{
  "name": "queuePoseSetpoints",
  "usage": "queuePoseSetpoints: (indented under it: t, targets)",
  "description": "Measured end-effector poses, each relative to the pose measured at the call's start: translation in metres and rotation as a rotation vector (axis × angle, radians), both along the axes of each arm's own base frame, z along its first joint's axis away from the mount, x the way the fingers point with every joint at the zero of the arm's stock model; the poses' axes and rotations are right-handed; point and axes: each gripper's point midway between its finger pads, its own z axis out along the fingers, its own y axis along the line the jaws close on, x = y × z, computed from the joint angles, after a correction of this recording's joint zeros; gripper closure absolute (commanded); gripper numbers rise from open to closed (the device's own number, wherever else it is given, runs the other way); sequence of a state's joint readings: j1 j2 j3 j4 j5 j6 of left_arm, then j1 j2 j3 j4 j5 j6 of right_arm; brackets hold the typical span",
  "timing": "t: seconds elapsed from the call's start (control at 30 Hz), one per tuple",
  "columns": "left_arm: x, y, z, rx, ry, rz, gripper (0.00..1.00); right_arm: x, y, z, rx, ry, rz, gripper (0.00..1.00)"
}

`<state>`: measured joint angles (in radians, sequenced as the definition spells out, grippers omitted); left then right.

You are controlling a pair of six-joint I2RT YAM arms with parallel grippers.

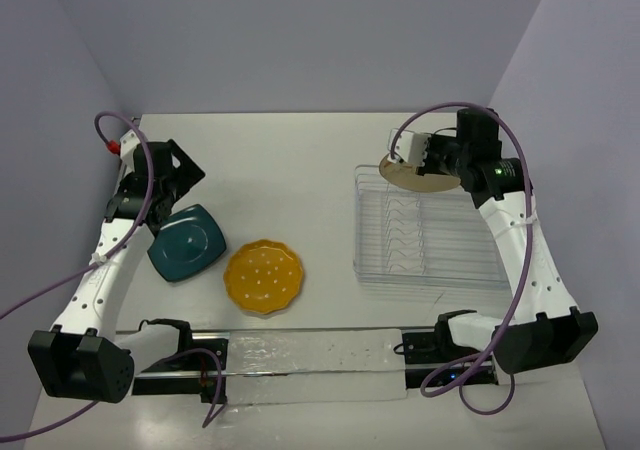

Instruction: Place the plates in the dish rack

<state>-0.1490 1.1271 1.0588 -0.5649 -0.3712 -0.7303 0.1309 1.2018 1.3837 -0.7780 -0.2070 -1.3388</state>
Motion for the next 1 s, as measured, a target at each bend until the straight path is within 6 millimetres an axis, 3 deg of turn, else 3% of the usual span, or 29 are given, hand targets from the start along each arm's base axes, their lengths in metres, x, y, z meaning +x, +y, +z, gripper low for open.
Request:
queuePoseSetpoints:
  t: [0.27, 0.53, 0.9, 1.0]
  targets:
    - [-0.008, 0.002, -0.009, -0.007, 0.042, 0.019, 0.01, 0.012, 0.004, -0.014, -0.019, 0.021, 0.033, 1.00]
    - [-0.019, 0.005, -0.019, -0.002, 0.099, 0.039, 0.01, 0.009, 0.004, -0.069, -0.099, 0.122, 0.093, 1.00]
    - [-0.023, 0.005, -0.021, -0.005, 0.109, 0.042, 0.01, 0.012, 0.021, -0.106, -0.101, 0.180, 0.212, 1.00]
    - [-0.024, 0.005, -0.021, -0.006, 0.114, 0.044, 0.01, 0.014, 0.023, -0.108, -0.096, 0.178, 0.219, 1.00]
